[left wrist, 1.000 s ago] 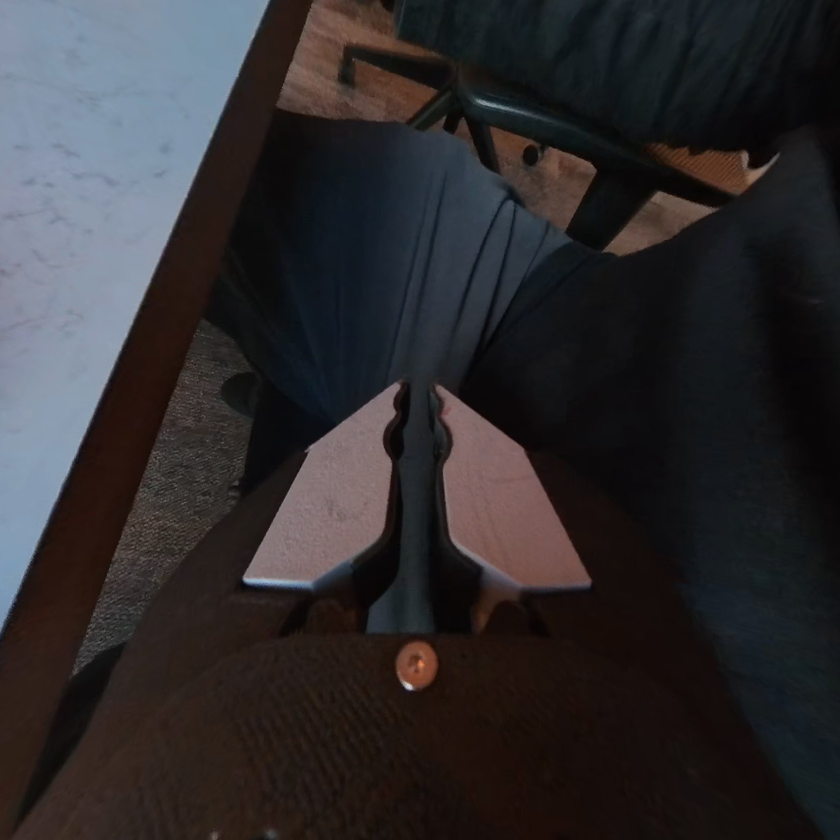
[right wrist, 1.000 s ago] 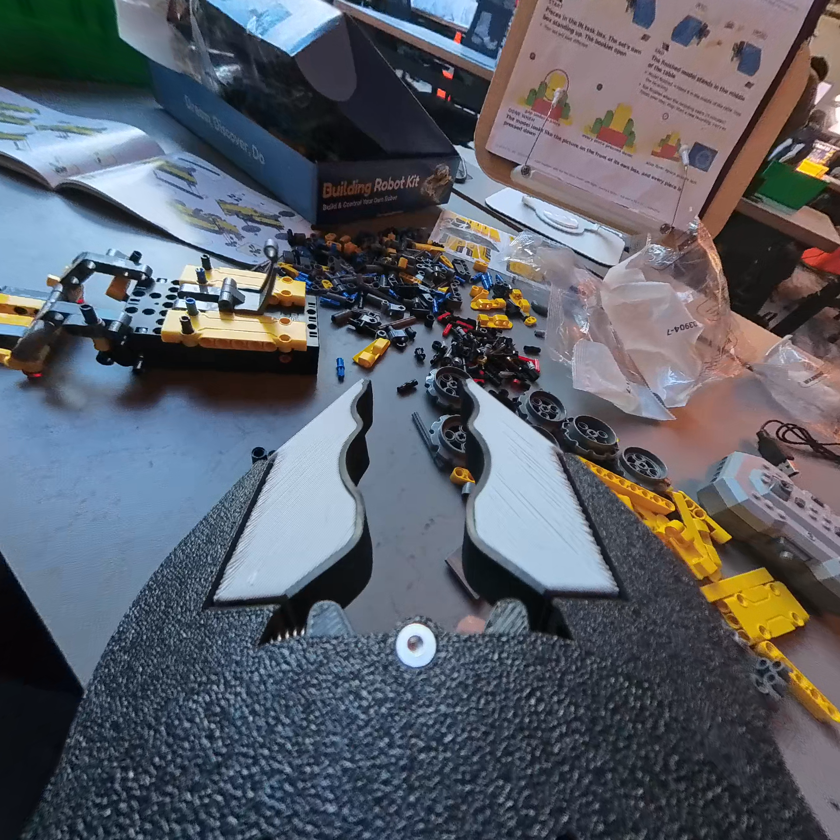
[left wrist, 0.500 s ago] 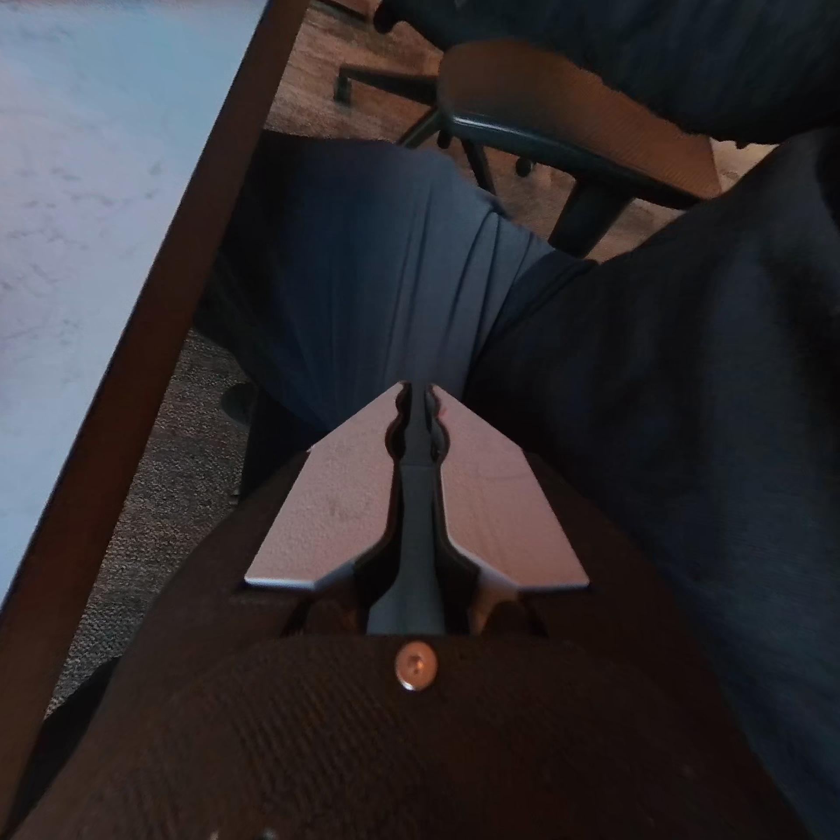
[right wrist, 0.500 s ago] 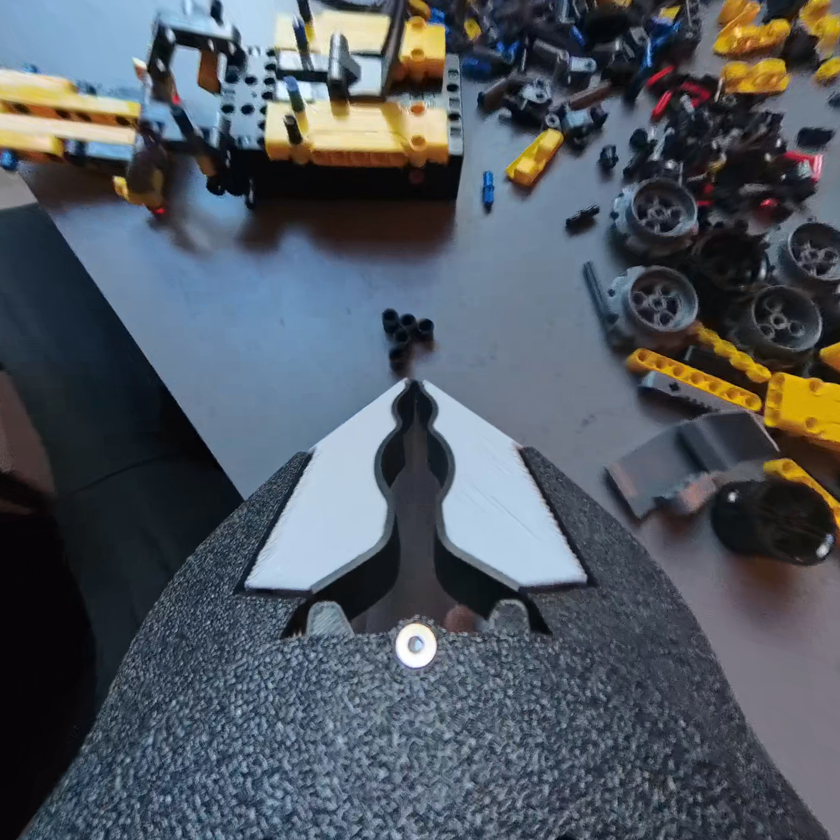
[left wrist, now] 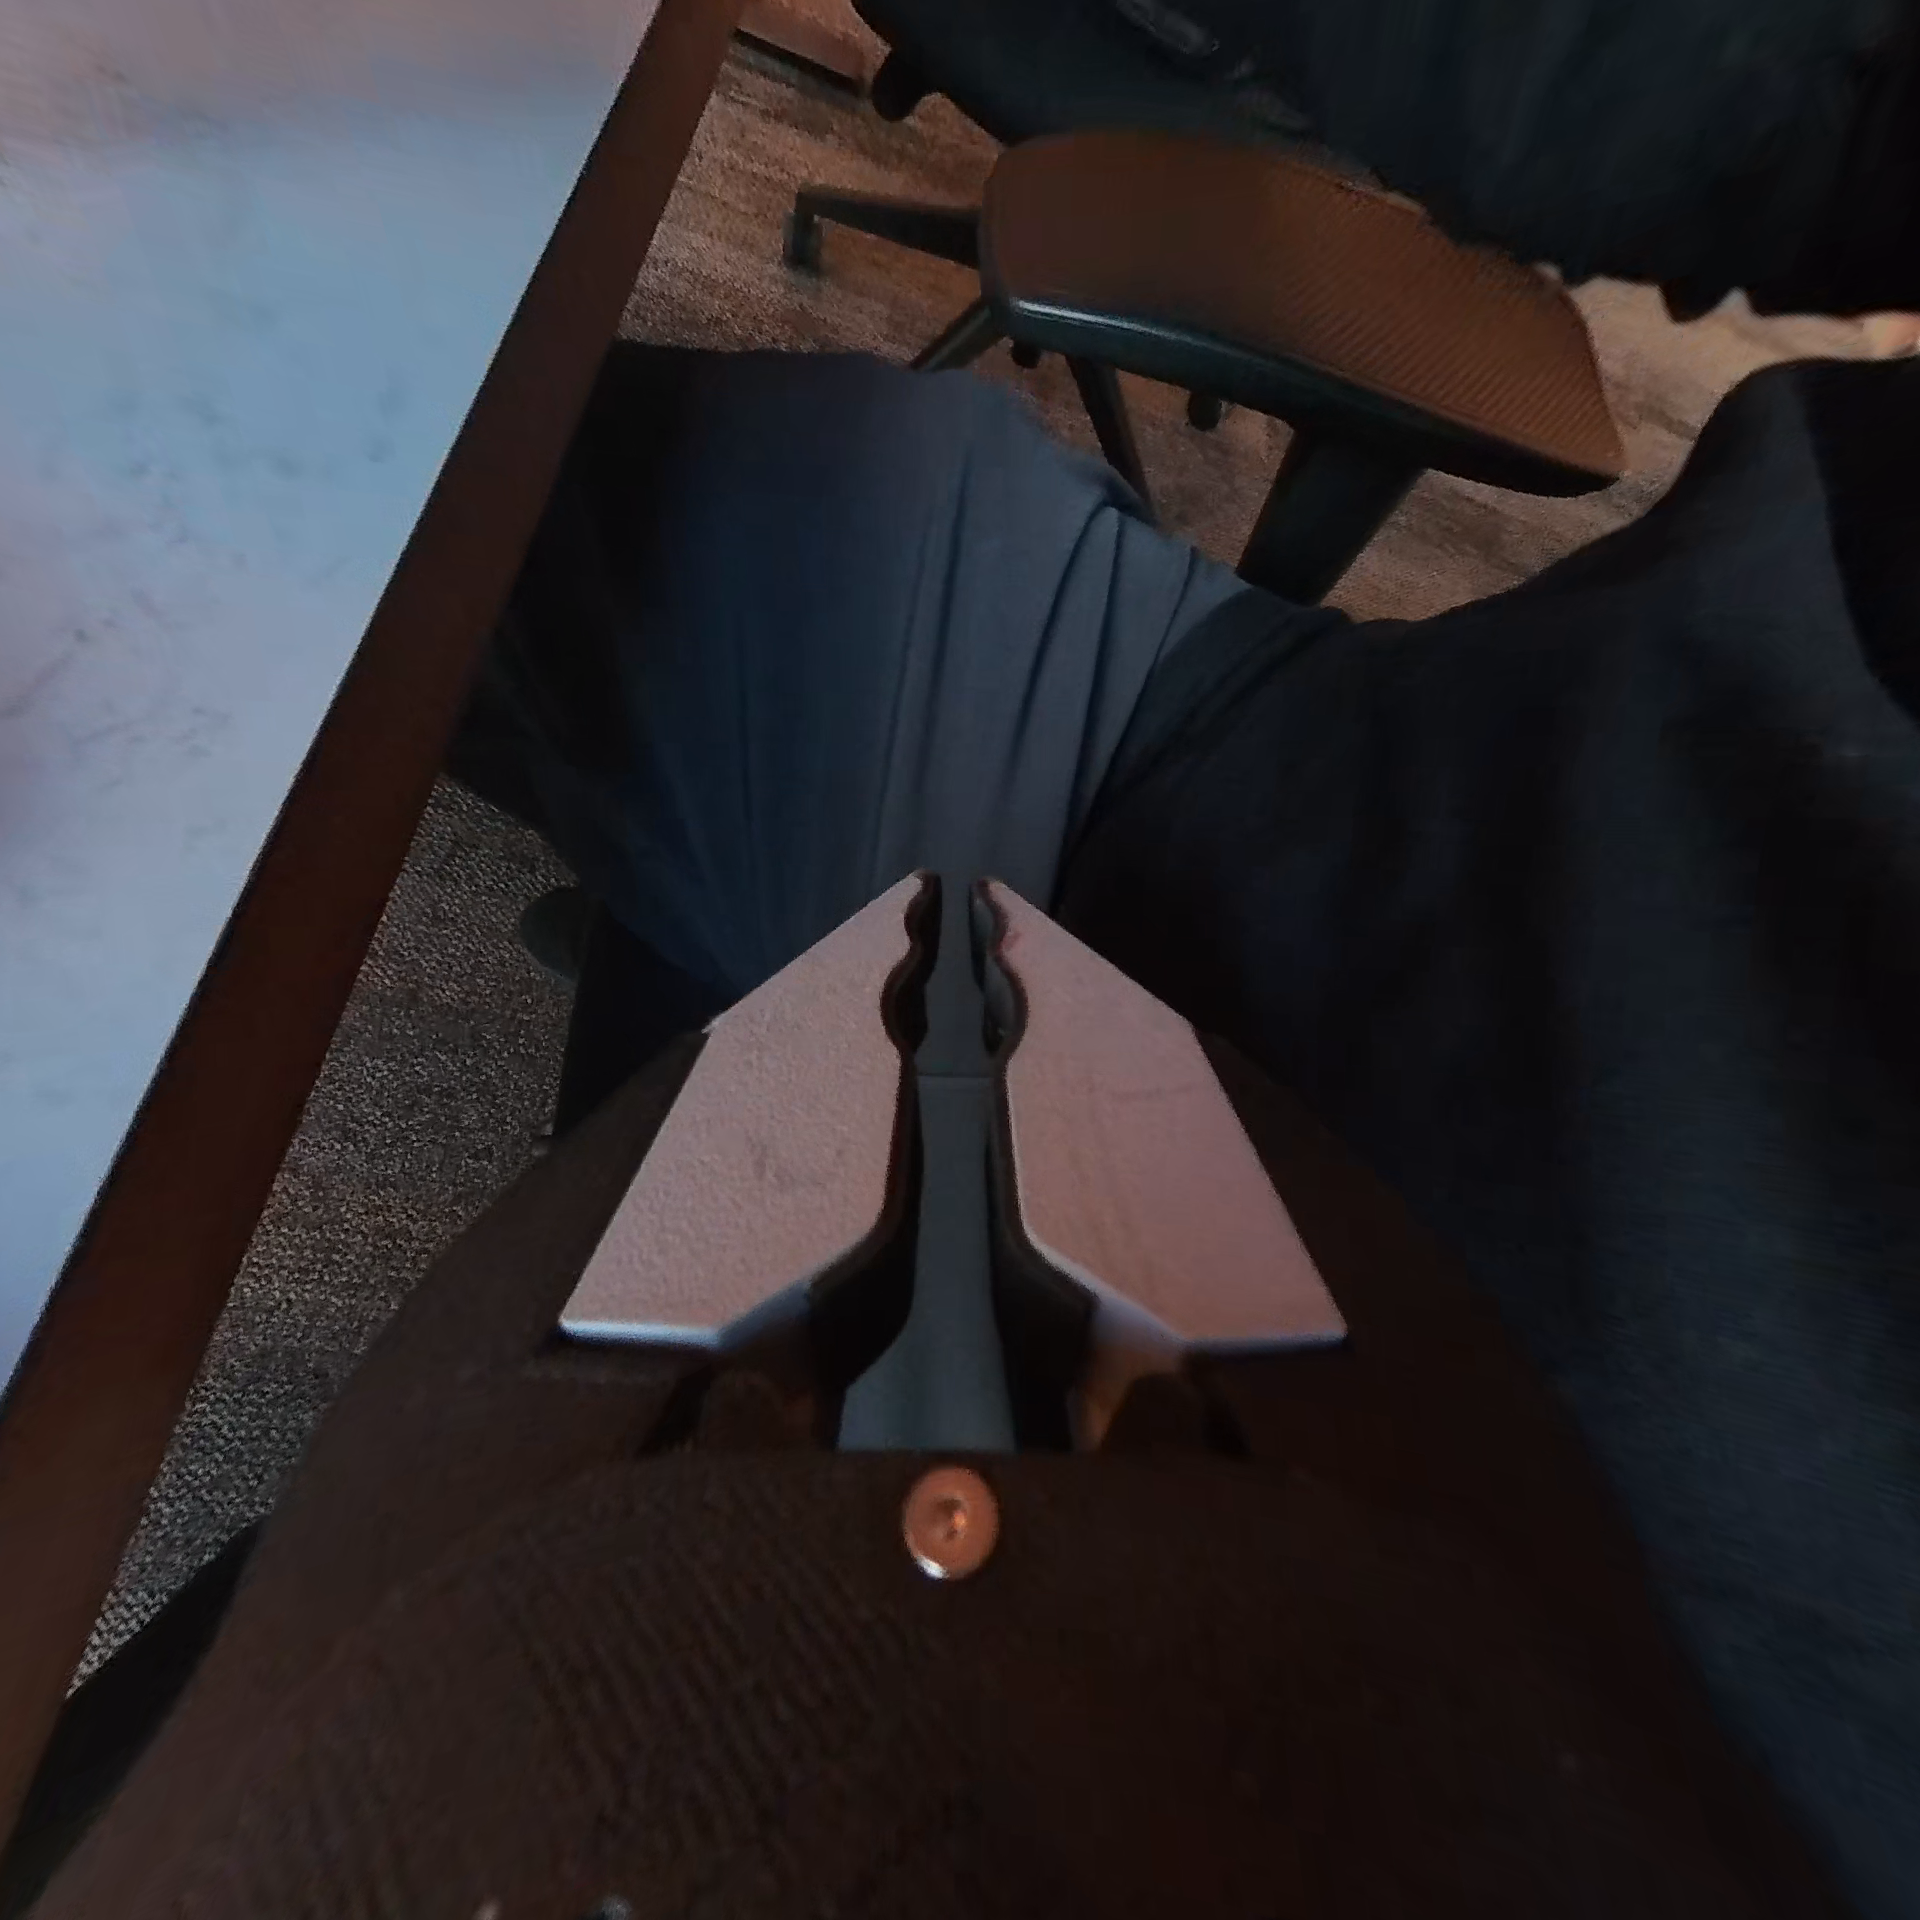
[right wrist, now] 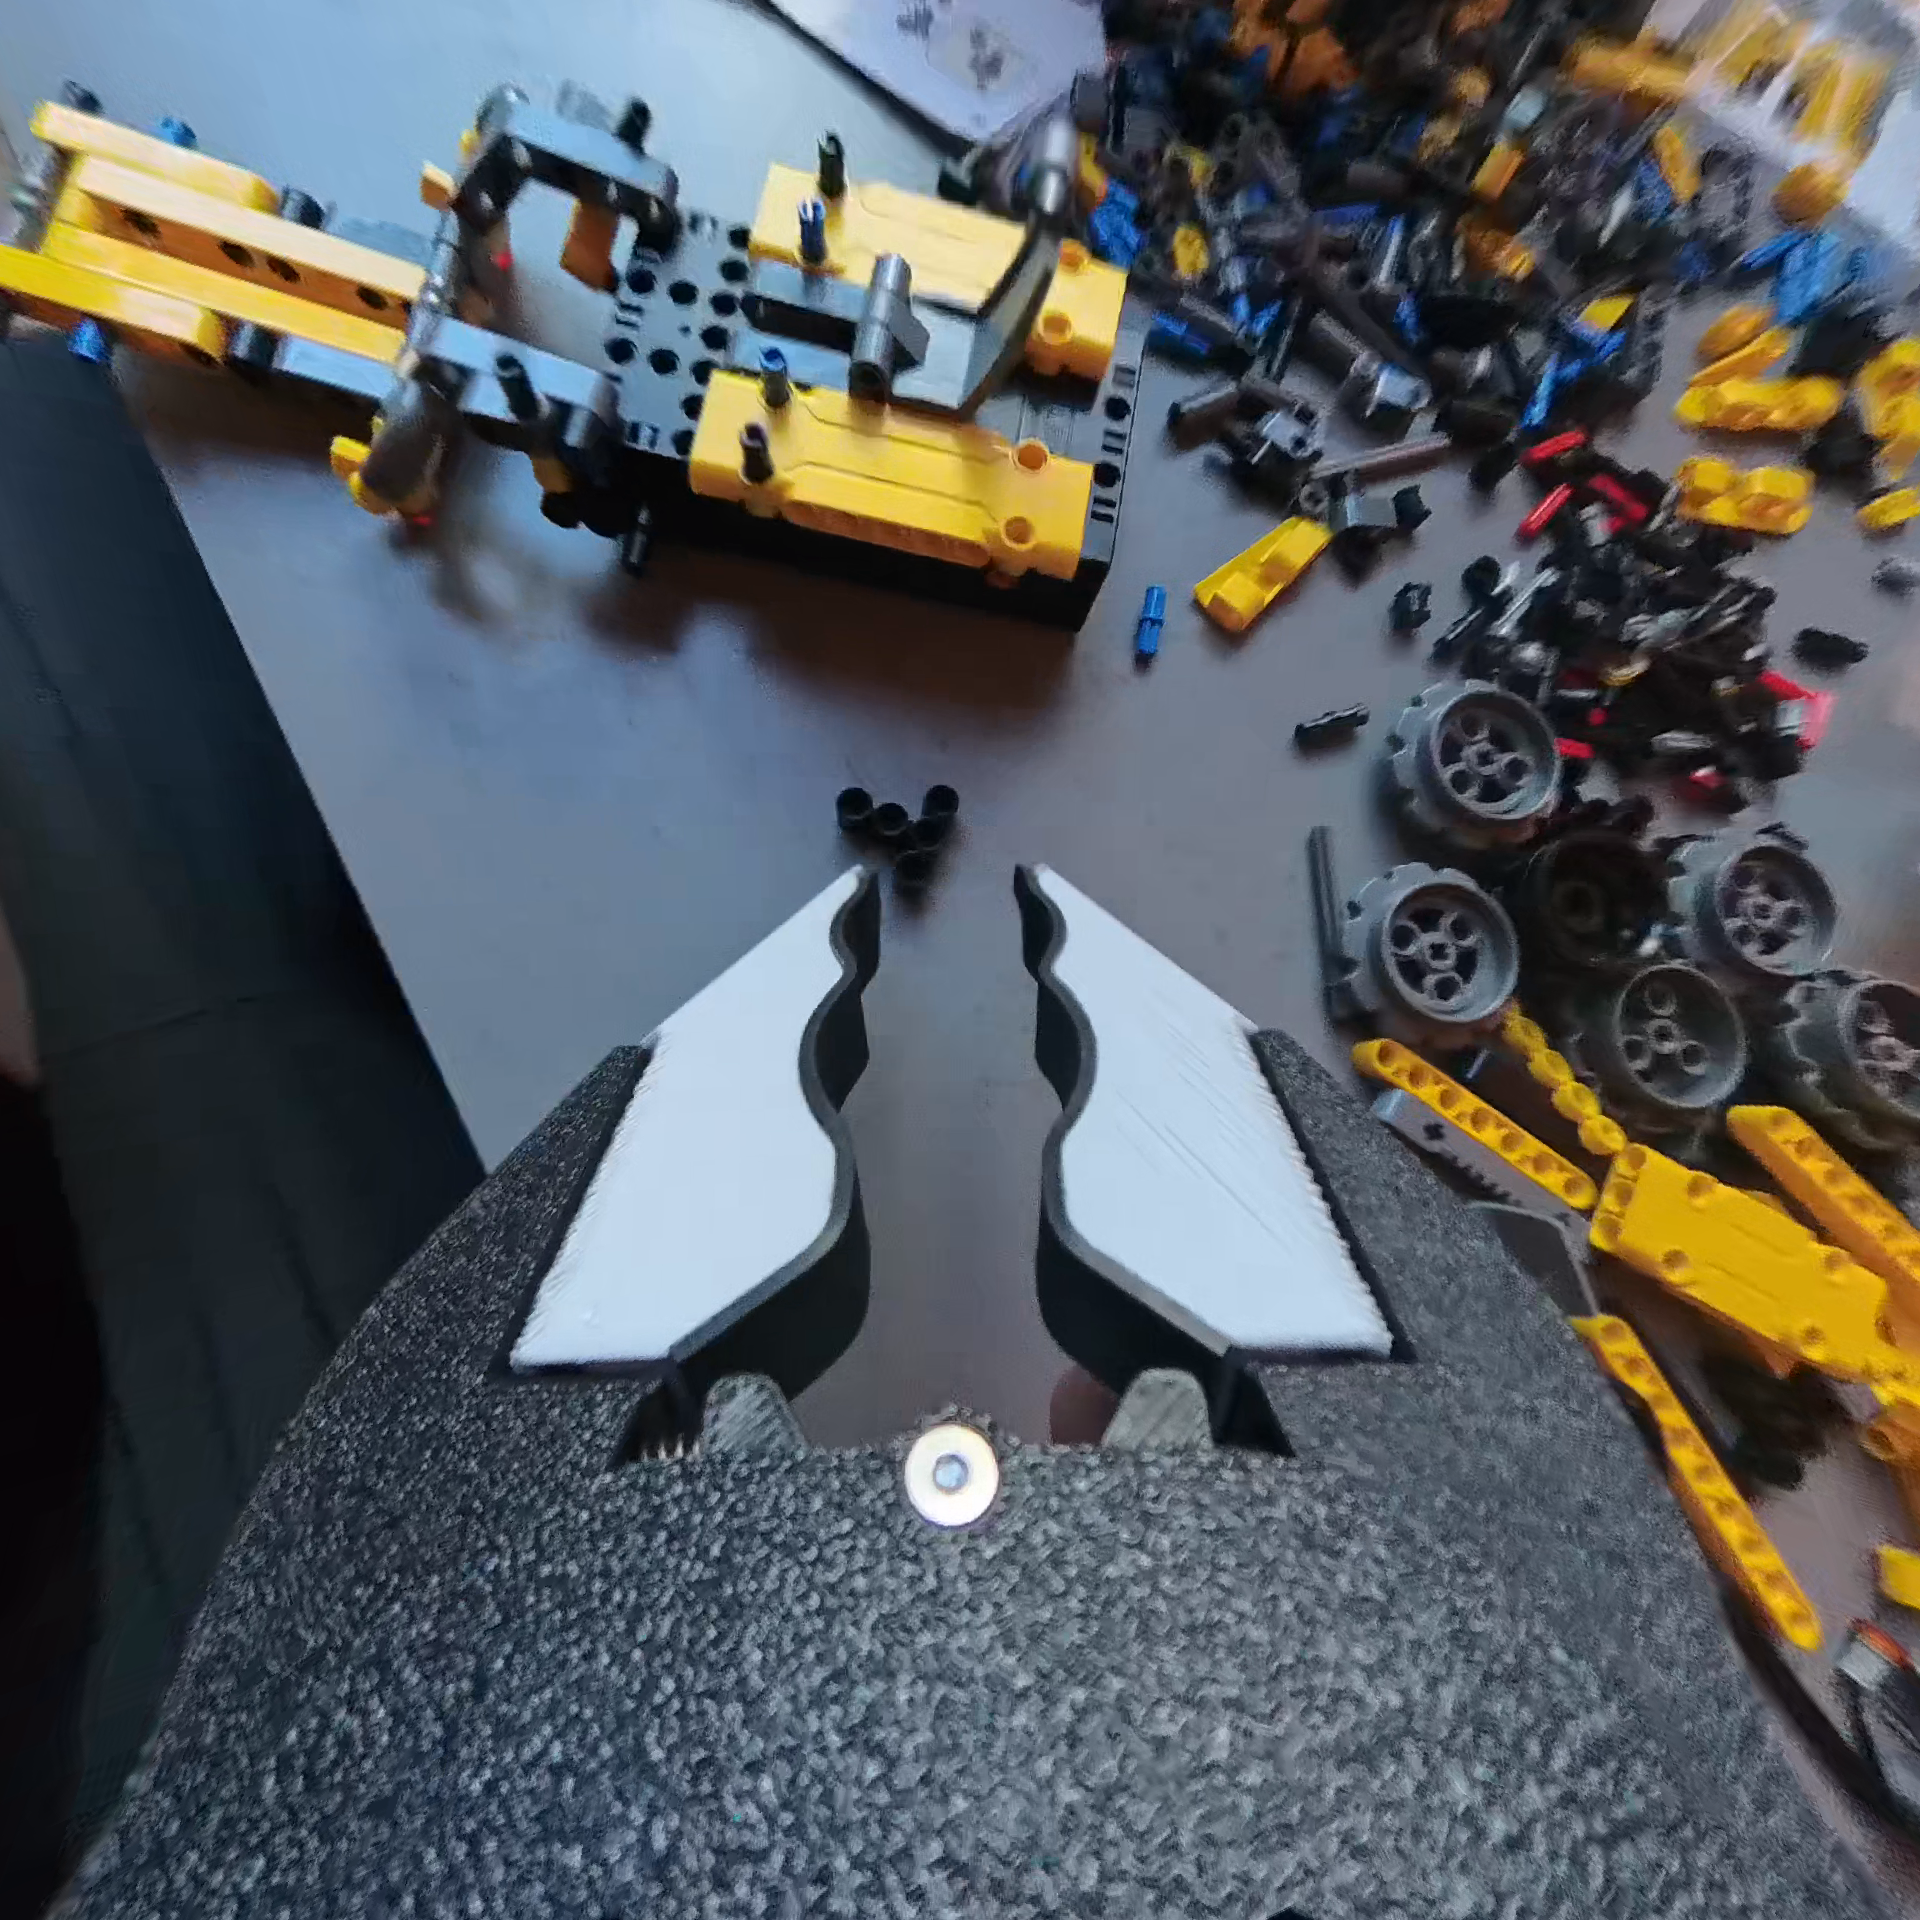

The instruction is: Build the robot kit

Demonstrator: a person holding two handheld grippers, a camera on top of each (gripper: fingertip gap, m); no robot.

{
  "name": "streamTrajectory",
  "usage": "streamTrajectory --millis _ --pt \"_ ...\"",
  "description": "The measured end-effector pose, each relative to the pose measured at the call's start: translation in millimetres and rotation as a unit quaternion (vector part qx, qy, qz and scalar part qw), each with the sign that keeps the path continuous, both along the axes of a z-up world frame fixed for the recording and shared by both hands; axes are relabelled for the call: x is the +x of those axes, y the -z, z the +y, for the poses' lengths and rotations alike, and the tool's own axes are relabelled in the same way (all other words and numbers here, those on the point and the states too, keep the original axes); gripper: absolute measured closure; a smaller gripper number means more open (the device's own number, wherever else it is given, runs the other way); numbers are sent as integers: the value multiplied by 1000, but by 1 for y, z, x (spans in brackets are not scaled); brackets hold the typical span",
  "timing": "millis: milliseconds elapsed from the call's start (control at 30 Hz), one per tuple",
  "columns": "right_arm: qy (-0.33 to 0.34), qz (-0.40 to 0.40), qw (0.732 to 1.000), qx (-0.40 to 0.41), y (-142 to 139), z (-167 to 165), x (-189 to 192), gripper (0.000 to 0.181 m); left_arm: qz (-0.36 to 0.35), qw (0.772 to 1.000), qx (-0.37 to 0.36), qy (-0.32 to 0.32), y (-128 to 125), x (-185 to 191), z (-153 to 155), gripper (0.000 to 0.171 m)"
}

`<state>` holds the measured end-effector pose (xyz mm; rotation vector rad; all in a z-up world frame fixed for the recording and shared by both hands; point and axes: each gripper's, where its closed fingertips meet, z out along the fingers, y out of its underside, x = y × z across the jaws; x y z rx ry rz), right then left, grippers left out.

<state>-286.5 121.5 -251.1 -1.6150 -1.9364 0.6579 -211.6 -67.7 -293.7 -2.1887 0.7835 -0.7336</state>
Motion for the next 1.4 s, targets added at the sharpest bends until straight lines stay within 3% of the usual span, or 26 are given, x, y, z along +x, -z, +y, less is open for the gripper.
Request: streamTrajectory --millis 100,233,300,400,500,667,767,900,1067,1200,1400 --pt "-37 -49 996 -72 15 -22 4 153 2 1000 -3 0 2 0 0 170" --pt "-63 -29 995 -72 9 -41 8 159 -4 1000 -2 -7 0 -2 1 170" --pt "-41 -9 997 -63 0 -36 8 160 -8 1000 -5 -8 0 -3 1 170" --pt "-28 25 999 -26 -10 -23 -2 148 -10 1000 -9 -7 1 -2 1 170" --pt "-58 16 998 -4 -1 -18 -12 143 -10 1000 -9 -4 1 -1 0 170" --pt "-101 3 994 -40 7 -25 -23 147 -2 1000 -7 -5 2 -2 1 170" --pt "-96 -17 995 -37 15 -25 -19 159 -10 1000 -9 -12 -2 -5 -1 169" --pt "-56 -3 998 -38 15 -21 -11 160 -14 999 -4 -32 -8 -19 -13 167" --pt "4 36 998 -49 13 -12 -7 159 58 997 18 -51 0 -56 -14 170" --pt "35 58 997 -41 8 -3 -11 154 27 998 14 -63 -5 -64 -13 170" --pt "26 36 997 -57 15 -6 -10 152 2 999 1 -48 -11 -56 -18 165"
